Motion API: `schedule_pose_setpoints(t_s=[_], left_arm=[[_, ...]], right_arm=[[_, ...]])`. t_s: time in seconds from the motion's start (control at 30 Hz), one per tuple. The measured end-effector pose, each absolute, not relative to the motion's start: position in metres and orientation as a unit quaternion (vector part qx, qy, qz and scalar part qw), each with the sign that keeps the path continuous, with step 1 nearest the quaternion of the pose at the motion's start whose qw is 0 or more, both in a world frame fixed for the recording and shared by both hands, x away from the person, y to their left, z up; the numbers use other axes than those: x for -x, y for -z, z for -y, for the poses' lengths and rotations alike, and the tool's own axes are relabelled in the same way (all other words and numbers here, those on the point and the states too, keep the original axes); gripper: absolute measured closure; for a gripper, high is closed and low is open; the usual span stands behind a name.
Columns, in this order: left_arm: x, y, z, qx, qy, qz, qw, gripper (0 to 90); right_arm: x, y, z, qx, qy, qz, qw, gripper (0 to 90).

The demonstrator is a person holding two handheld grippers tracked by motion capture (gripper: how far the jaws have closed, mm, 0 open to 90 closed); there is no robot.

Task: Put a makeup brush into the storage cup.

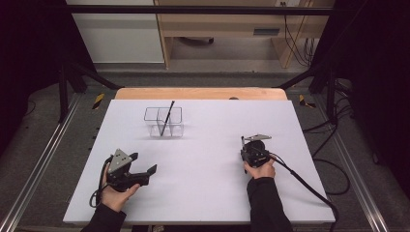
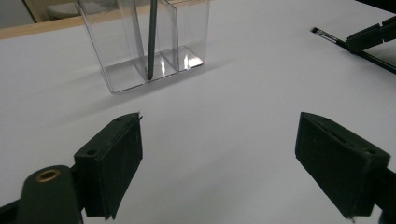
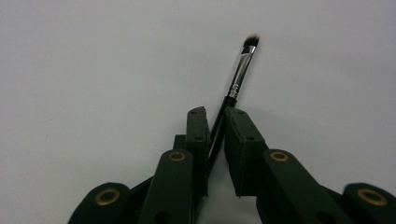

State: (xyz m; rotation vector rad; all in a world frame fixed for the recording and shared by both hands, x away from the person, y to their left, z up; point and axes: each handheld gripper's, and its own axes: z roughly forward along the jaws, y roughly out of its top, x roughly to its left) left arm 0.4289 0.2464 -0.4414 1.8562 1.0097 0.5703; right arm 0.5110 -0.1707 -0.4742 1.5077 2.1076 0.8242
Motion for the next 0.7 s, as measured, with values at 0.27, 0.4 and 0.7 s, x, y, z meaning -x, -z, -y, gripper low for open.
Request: schedule_pose_setpoints(t_s=[0.27, 0.4, 0.7], left_arm=[[-0.4289, 0.4415, -0.2460, -0.755, -0.231, -0.409, 0.458, 14.4], [-0.4290, 0.4416, -0.2460, -0.755, -0.230, -0.409, 0.458, 14.4], [-0.4290, 0.4416, -0.2460, -0.756, -0.230, -0.408, 0.458, 14.4]], right_arm=[[-0.5108, 0.4733, 0.1716, -0.534, -0.295, -0.766, 0.202, 83.8], [-0.5105, 0.4730, 0.1717, -0.526, -0.297, -0.772, 0.198, 83.9], [-0.5097, 0.4735, 0.1709, -0.520, -0.298, -0.775, 0.200, 75.1]])
